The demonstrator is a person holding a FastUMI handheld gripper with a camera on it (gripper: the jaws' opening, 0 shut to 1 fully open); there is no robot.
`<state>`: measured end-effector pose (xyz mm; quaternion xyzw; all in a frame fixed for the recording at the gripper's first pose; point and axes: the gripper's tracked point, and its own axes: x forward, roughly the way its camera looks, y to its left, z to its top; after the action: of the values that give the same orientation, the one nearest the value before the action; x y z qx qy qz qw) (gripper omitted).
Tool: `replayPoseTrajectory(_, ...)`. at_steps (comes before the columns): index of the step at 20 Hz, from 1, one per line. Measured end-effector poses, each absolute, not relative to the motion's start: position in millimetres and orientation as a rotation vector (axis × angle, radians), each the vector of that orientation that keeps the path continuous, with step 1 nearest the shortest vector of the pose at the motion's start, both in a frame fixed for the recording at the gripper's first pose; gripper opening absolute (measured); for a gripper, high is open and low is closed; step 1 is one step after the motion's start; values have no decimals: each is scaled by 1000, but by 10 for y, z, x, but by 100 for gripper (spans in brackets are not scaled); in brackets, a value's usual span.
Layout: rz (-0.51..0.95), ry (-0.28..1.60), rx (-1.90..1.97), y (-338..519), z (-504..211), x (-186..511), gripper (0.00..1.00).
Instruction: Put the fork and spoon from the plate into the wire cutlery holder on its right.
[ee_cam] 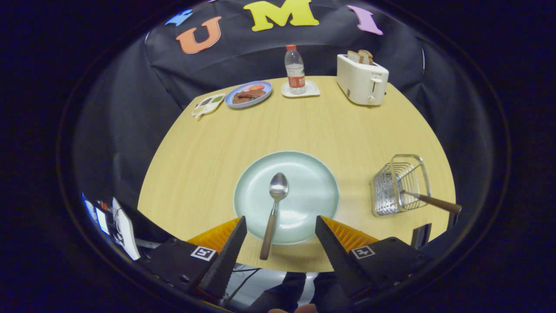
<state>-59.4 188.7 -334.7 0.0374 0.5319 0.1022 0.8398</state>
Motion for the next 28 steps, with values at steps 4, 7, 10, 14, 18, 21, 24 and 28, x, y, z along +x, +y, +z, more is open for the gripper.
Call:
replayPoseTrajectory(4,172,1151,48,2007,-3783,-637,89)
replayPoseTrajectory(7,136,1197,61,2028,-3978,-700,80)
replayPoseTrajectory(10,112,1227,73,2005,-4065,-715,65)
replayPoseTrajectory(14,110,1256,81,2017,-4119,-706,41)
replayPoseTrajectory(18,110,1276,40,1944,-4104,-671,10)
replayPoseTrajectory(21,121,1288,31,1859,-4045,-660,1)
replayPoseTrajectory(24,141,1299,39,1782,-3850,-627,2)
replayPoseTrajectory(28,175,1330,70,1645,-3398,-517,1)
